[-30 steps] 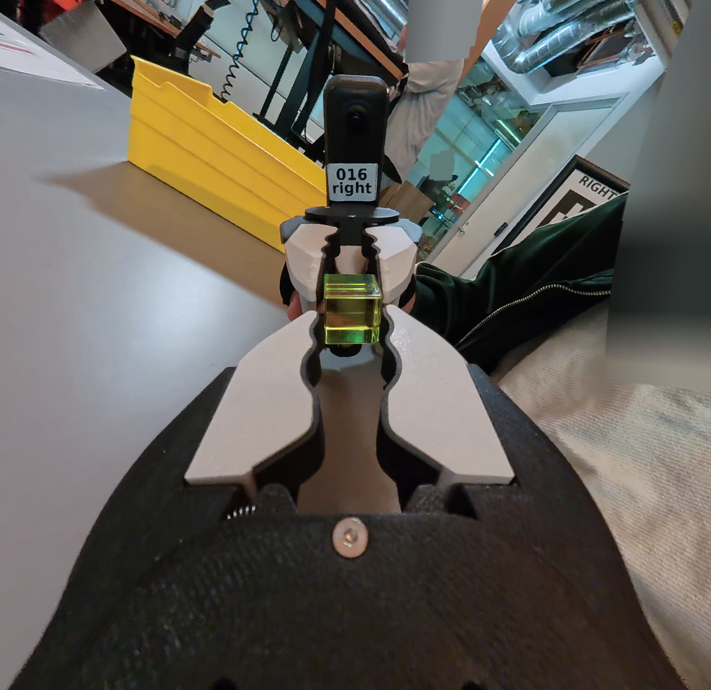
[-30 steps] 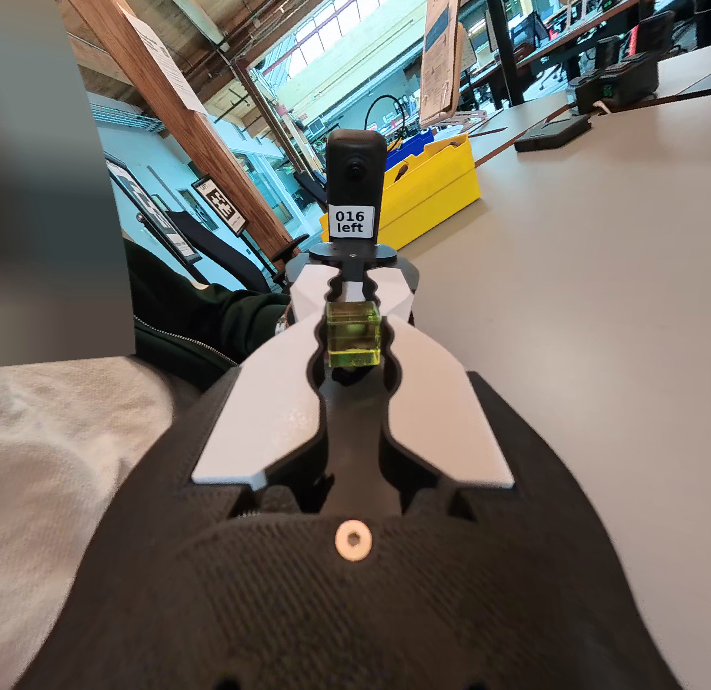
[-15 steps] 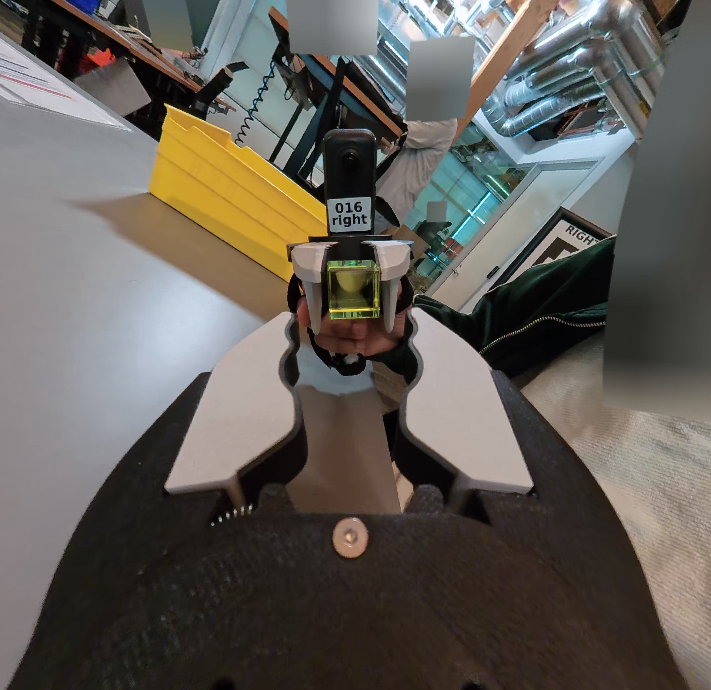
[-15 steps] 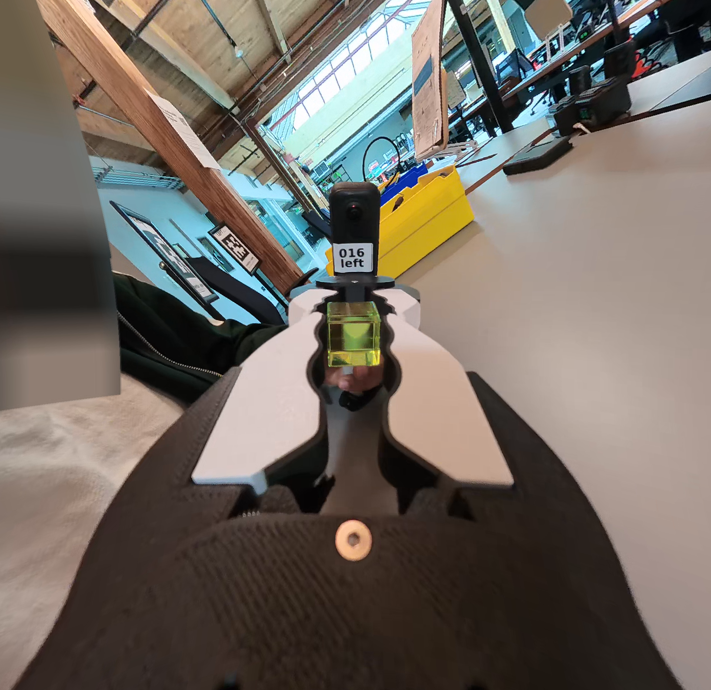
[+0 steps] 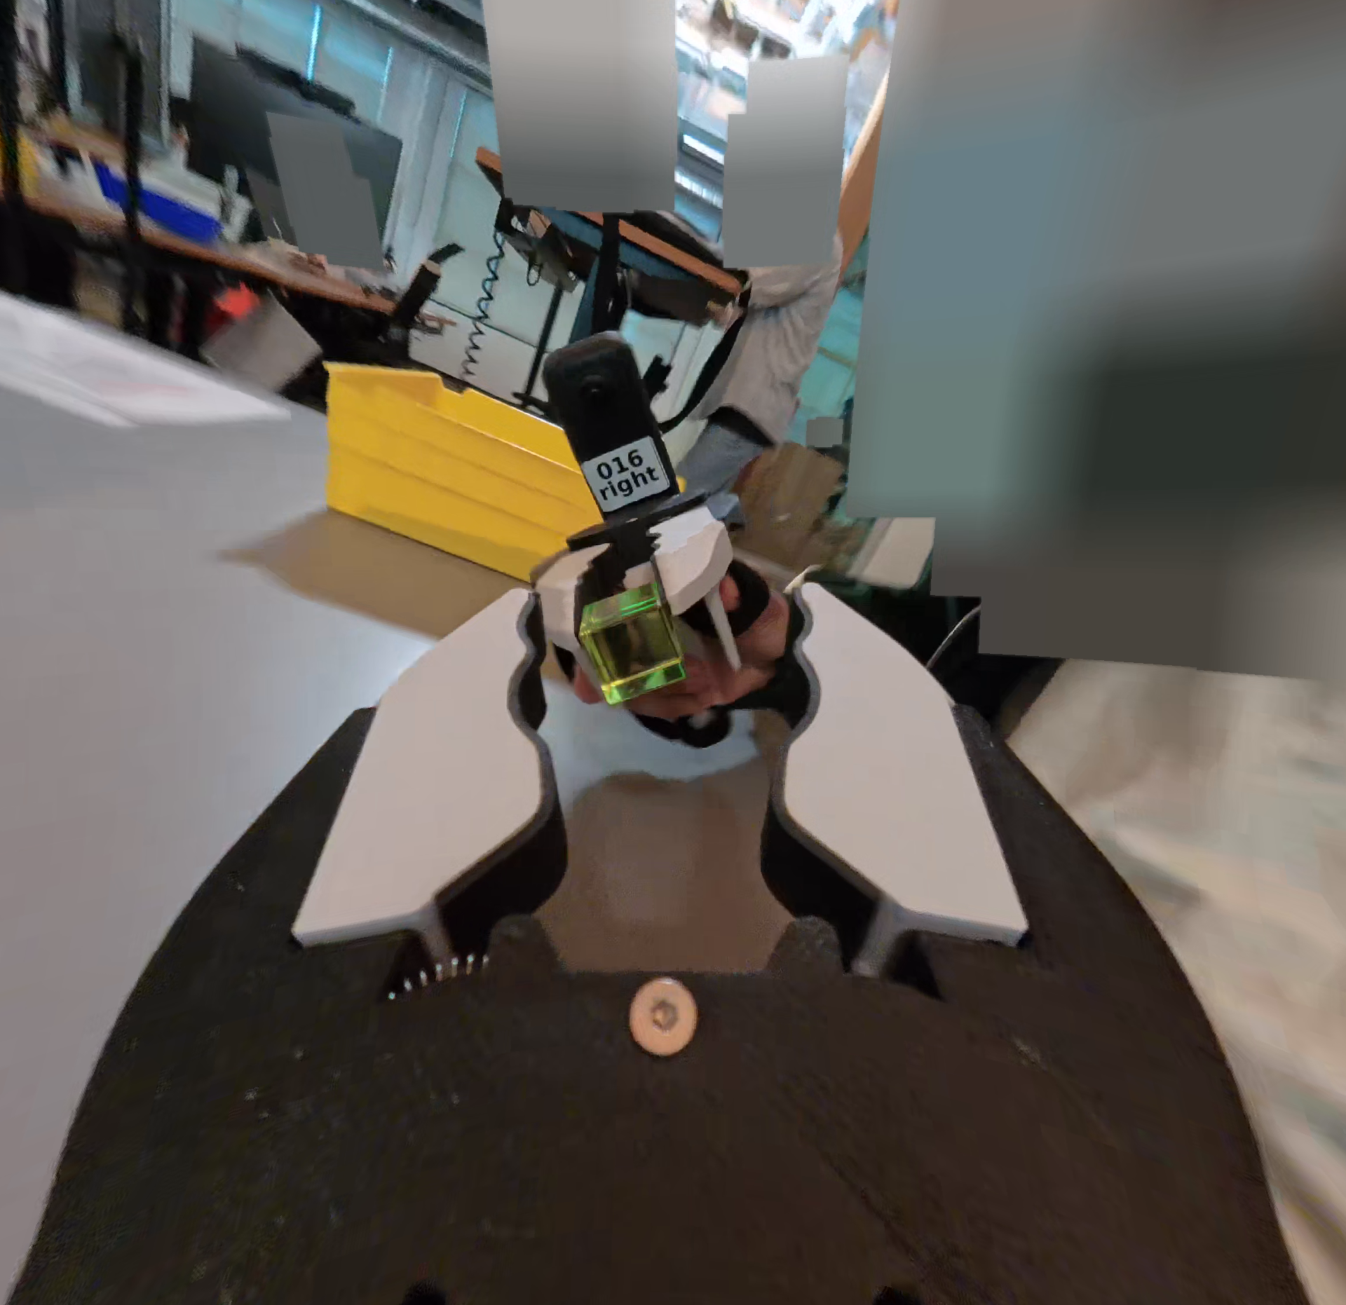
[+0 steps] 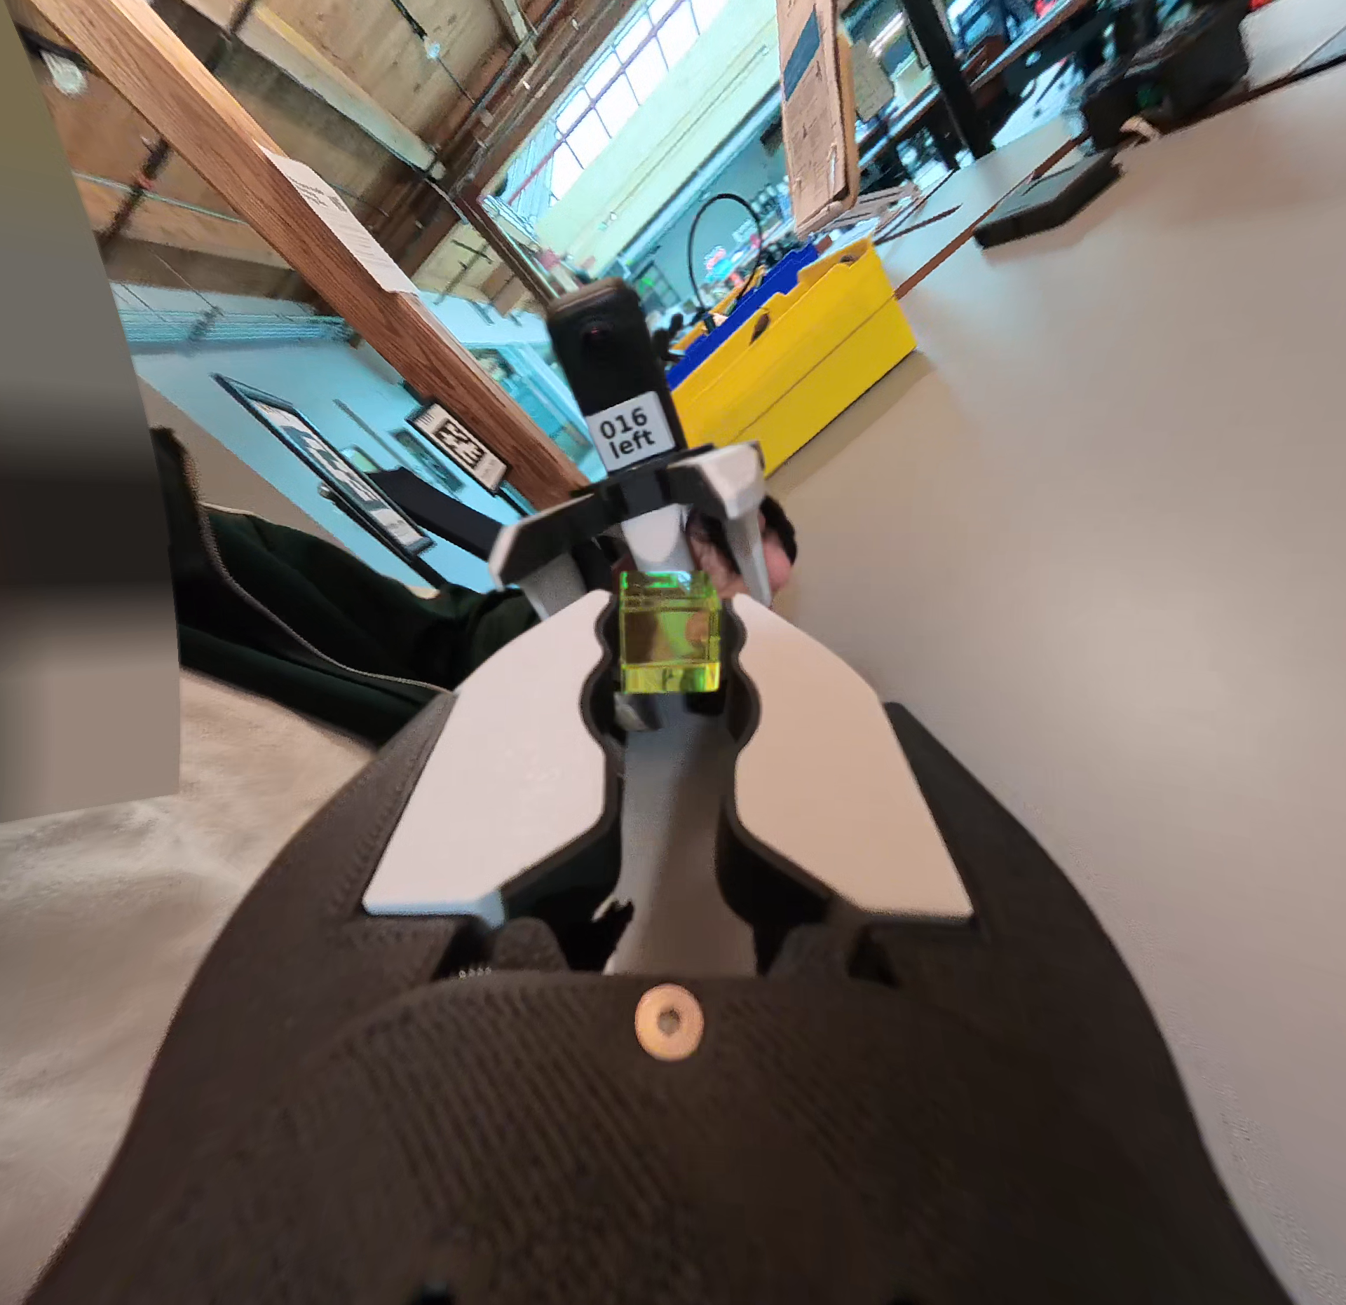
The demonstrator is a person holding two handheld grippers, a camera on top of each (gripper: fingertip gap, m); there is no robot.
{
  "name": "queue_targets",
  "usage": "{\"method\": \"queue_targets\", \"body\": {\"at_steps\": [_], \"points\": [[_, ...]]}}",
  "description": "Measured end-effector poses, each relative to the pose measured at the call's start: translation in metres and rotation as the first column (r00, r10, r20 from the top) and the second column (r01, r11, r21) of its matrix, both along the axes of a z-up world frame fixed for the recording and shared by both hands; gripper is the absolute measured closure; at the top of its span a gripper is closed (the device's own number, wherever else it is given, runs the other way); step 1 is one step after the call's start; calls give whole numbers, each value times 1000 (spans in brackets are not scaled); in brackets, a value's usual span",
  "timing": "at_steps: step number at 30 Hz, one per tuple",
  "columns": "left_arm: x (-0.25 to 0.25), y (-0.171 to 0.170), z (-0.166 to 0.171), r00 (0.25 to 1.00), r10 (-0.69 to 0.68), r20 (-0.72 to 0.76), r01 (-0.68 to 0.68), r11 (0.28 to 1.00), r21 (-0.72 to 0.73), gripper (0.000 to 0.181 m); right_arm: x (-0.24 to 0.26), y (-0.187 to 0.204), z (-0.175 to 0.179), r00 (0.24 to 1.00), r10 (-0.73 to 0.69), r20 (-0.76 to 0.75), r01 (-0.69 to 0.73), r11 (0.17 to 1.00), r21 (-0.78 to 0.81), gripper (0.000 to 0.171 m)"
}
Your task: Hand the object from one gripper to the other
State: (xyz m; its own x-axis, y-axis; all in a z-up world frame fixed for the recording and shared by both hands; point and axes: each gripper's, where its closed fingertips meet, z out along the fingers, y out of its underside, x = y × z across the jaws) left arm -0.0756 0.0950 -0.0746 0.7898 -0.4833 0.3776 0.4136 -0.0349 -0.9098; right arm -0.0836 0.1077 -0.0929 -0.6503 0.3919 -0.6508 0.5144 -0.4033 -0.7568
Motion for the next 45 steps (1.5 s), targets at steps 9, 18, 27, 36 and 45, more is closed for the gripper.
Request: {"method": "queue_targets", "body": {"at_steps": [9, 18, 27, 36, 45], "points": [[15, 2, -28, 835, 62, -547, -79, 997, -8, 142, 6, -6, -7, 959, 171, 225, -109, 959, -261, 145], [20, 4, -40, 738, 73, -671, -100, 995, -3, 156, 11, -14, -12, 894, 309, 325, -153, 891, -427, 145], [5, 5, -31, 888, 61, -455, -111, 990, -84, 156, -11, 8, -4, 980, 40, 192, 24, 947, -319, 109], [-12, 6, -24, 990, 3, 139, 24, 981, -192, 156, -11, 10, 4, 979, -136, -150, 149, 986, 80, 106], [5, 8, -25, 975, -68, 212, 112, 973, -204, 156, -5, -1, 1, 988, -70, -140, 85, 992, 98, 129]]}}
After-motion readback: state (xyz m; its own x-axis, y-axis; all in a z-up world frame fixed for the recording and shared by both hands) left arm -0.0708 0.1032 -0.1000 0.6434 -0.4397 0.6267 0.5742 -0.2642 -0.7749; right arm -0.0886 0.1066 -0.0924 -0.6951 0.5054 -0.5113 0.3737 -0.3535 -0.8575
